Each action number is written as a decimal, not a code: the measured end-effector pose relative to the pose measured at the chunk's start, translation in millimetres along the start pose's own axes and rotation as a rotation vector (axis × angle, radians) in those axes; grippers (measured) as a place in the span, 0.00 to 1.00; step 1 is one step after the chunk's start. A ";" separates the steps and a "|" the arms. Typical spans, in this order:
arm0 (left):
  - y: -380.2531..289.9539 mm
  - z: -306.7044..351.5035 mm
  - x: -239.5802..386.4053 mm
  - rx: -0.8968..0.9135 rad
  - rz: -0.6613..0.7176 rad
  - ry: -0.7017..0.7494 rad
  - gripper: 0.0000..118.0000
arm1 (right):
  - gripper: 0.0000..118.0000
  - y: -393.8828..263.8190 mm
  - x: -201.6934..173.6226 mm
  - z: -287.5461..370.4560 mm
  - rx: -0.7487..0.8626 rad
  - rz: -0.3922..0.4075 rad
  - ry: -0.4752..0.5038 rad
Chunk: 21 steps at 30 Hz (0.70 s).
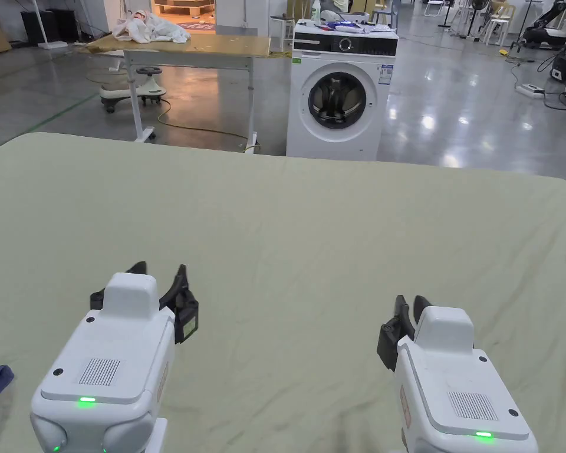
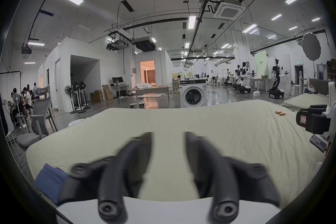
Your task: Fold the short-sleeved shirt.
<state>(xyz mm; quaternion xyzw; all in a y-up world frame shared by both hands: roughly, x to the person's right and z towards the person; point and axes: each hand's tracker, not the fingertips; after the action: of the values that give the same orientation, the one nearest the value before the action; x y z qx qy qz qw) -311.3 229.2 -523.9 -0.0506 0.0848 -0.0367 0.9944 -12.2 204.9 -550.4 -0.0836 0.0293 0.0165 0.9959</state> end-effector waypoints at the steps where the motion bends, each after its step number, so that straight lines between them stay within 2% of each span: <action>1: 0.3 -0.8 -0.9 -0.003 0.002 0.004 0.64 | 0.50 -0.1 0.1 -0.2 0.000 0.005 -0.012; 2: 0.1 -1.0 -1.8 -0.001 0.005 0.004 0.70 | 0.66 -0.3 0.5 -0.9 -0.001 0.007 -0.019; 3: -0.4 -0.5 -1.8 0.006 0.006 0.002 0.72 | 0.74 -0.7 1.0 -1.3 -0.001 0.005 -0.018; 5: -0.3 -0.1 -3.0 0.015 0.000 0.011 0.73 | 0.81 -1.2 2.2 -1.5 0.004 -0.001 -0.019; 9: -0.2 -0.6 -5.9 0.022 -0.002 0.005 0.83 | 0.81 -1.3 3.4 -0.9 0.018 -0.005 -0.015; 12: -0.1 0.0 -8.6 0.040 0.020 -0.005 0.83 | 0.87 -1.1 3.5 -1.6 0.023 -0.004 -0.012; 21: -5.5 0.1 -12.2 0.077 0.017 -0.005 0.85 | 0.89 0.3 -0.2 -2.6 0.057 0.031 -0.042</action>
<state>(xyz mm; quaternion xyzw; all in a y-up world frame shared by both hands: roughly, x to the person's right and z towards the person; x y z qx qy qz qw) -323.6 224.8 -521.2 -0.0118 0.0812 -0.0315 0.9961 -12.5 204.8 -553.0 -0.0541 0.0103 0.0330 0.9979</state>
